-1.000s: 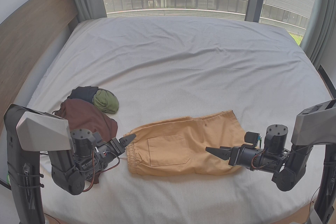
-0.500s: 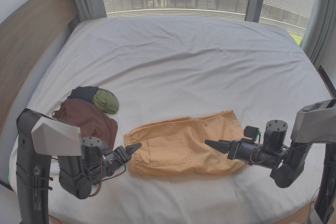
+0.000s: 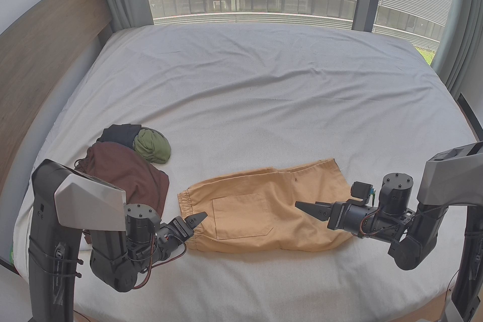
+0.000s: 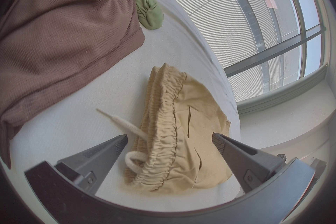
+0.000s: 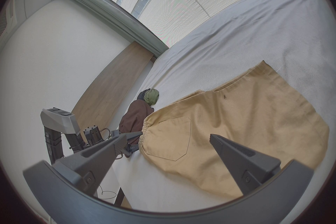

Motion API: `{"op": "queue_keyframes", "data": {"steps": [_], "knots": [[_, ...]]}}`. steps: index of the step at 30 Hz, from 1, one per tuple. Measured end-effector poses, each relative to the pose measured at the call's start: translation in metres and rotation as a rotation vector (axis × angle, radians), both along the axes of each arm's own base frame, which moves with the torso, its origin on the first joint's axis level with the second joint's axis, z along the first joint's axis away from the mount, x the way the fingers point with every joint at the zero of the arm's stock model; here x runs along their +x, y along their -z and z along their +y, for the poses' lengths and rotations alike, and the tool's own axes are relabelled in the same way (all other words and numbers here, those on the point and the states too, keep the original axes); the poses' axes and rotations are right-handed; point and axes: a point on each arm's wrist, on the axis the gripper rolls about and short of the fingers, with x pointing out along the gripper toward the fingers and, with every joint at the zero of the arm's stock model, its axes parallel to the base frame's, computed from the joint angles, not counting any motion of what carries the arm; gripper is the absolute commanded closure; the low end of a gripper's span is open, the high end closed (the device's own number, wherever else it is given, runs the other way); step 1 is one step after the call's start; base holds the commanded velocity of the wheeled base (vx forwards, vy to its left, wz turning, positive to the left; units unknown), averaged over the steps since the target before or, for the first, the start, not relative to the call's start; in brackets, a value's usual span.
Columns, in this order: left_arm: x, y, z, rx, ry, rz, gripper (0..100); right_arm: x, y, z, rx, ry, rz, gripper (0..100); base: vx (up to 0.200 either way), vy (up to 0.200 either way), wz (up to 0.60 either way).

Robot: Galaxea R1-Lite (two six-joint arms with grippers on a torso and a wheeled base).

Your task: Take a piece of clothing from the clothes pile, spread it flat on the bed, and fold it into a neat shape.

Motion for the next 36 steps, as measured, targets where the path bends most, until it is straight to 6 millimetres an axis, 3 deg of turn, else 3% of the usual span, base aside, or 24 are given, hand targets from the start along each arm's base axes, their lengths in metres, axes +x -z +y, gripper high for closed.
{"op": "queue_keyframes", "data": {"steps": [20, 36], "knots": [[-0.011, 0.003, -0.015, 0.011, 0.056, 0.023, 0, -0.001, 0.004, 0.003, -0.005, -0.008, 0.011, 0, 0.000, 0.000, 0.00], [0.018, -0.006, -0.025, -0.090, -0.028, -0.065, 0, -0.001, 0.004, 0.003, -0.005, -0.007, 0.012, 0, 0.000, 0.000, 0.00]]}}
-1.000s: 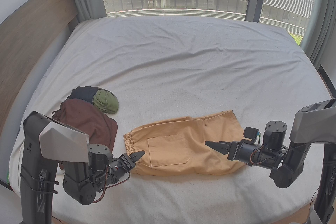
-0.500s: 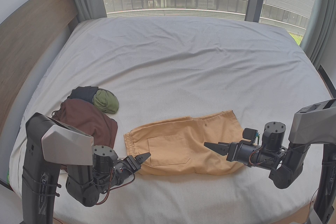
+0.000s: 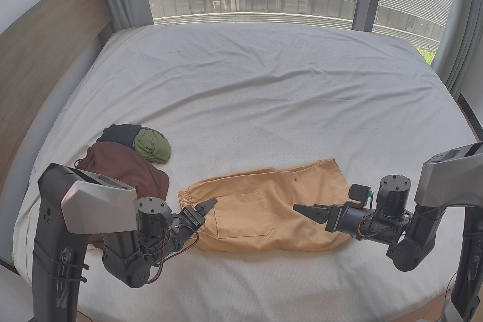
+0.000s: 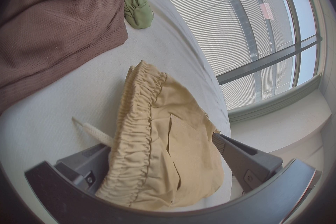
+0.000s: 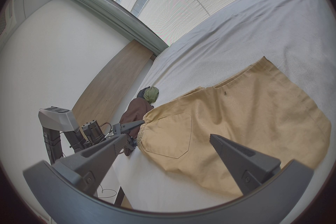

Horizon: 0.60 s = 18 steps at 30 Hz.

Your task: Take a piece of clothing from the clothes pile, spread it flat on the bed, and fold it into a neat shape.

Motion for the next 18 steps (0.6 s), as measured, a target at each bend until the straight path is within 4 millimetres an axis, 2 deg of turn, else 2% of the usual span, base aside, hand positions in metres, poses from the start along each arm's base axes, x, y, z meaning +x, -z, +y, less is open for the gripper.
{"op": "queue_keyframes", "data": {"steps": [15, 16, 18], "knots": [[0.0016, 0.0053, -0.0004, 0.007, -0.011, 0.006, 0, 0.0003, 0.0004, 0.0005, 0.000, -0.001, 0.000, 0, 0.000, 0.000, 0.00], [0.0014, 0.0054, -0.0004, 0.007, -0.011, 0.007, 100, 0.0003, 0.0005, 0.0005, 0.000, -0.001, 0.001, 0, 0.000, 0.000, 0.00], [0.0012, 0.0055, -0.0004, 0.008, -0.012, 0.007, 100, 0.0002, 0.0005, 0.0006, -0.001, -0.001, 0.000, 0, 0.000, 0.000, 0.00]]}}
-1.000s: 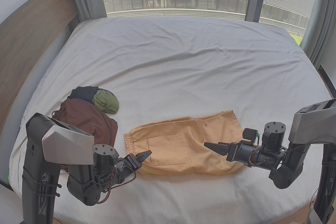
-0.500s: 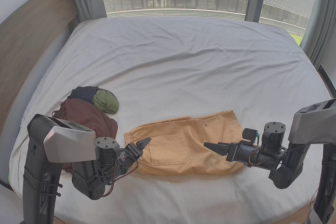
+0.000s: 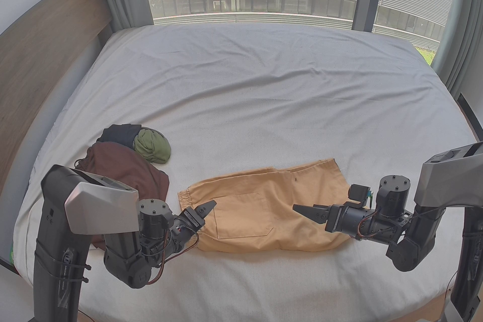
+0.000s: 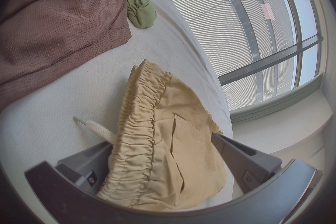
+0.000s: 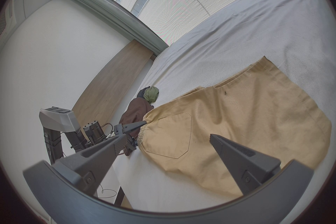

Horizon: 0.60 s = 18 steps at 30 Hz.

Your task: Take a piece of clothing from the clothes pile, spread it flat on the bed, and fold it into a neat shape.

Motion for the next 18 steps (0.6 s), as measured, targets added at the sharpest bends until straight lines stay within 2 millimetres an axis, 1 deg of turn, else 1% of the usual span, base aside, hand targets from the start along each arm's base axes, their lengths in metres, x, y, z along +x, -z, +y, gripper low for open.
{"op": "queue_keyframes", "data": {"steps": [8, 18], "knots": [[-0.001, 0.001, 0.000, 0.025, 0.006, -0.004, 100, 0.000, 0.000, 0.000, 0.000, 0.000, 0.000, 0, 0.000, 0.000, 0.00], [-0.011, -0.008, 0.013, 0.098, 0.012, -0.014, 100, 0.001, 0.000, -0.001, -0.001, 0.007, -0.002, 0, 0.000, 0.000, 0.00]]}}
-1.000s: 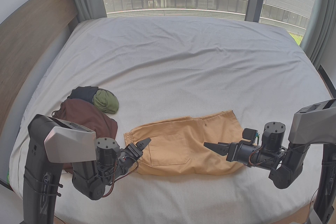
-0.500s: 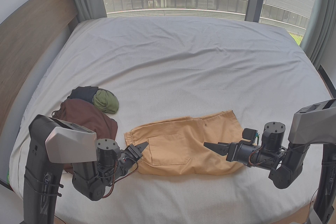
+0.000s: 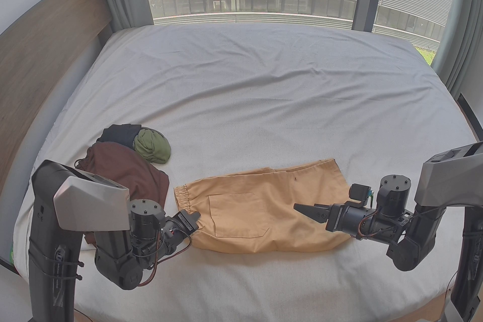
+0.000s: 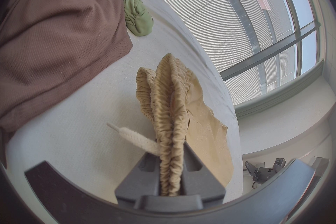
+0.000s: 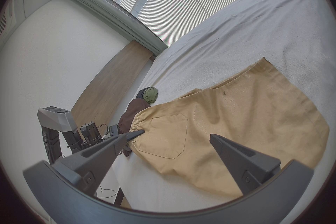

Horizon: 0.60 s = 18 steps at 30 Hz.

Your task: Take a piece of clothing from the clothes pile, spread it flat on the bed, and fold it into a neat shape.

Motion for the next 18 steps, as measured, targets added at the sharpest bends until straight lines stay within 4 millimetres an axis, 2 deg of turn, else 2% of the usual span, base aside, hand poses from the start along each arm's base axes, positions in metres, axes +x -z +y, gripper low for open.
{"op": "queue_keyframes", "data": {"steps": [18], "knots": [[-0.002, -0.021, 0.044, 0.085, -0.068, -0.039, 100, -0.001, 0.000, 0.000, -0.001, -0.001, 0.002, 0, 0.000, 0.000, 0.00]]}}
